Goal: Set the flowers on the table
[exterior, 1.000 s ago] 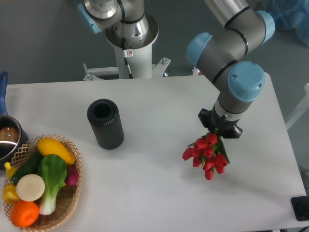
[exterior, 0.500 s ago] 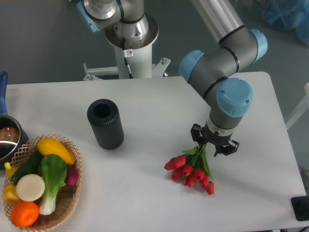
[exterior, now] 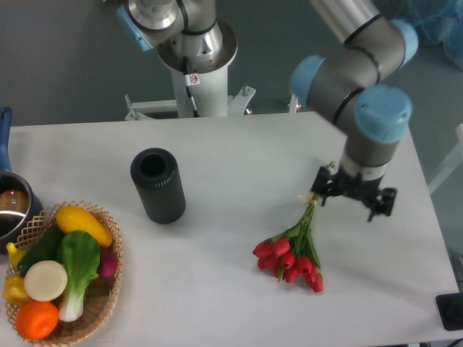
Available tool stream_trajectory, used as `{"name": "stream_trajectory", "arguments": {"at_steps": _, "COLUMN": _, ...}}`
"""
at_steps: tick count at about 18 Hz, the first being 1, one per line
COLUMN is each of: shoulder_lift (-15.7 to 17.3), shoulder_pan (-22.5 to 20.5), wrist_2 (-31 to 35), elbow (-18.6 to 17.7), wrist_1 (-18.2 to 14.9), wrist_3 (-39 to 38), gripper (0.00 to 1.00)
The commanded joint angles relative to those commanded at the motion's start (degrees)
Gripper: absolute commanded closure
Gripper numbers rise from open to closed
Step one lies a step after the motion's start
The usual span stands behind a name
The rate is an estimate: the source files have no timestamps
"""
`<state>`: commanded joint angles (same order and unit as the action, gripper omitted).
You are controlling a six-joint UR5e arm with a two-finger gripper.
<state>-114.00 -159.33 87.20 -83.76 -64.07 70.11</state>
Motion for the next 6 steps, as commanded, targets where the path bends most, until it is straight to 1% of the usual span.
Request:
{"name": "stream_trajectory", "arguments": {"at_steps": 1, "shoulder_lift": 0.3, "shoulder_pan": -2.4, "wrist_2": -1.7, "elbow": 0.0, "wrist_1": 0.0, "wrist_3": 2.3, "gripper": 0.00}}
{"name": "stream_trajectory", "arguments": {"at_steps": 2, "shoulder_lift": 0.6, "shoulder_pan": -3.4, "wrist_2": -1.8, "elbow": 0.0, "wrist_1": 0.1, "wrist_3": 4.8, "gripper": 0.00}}
{"name": "stream_trajectory", "arguments": {"at_steps": 6, "shoulder_lift": 0.5, "shoulder_pan": -5.0, "wrist_2": -1.9, "elbow": 0.4, "wrist_1": 0.1, "wrist_3": 7.0, "gripper": 0.00}}
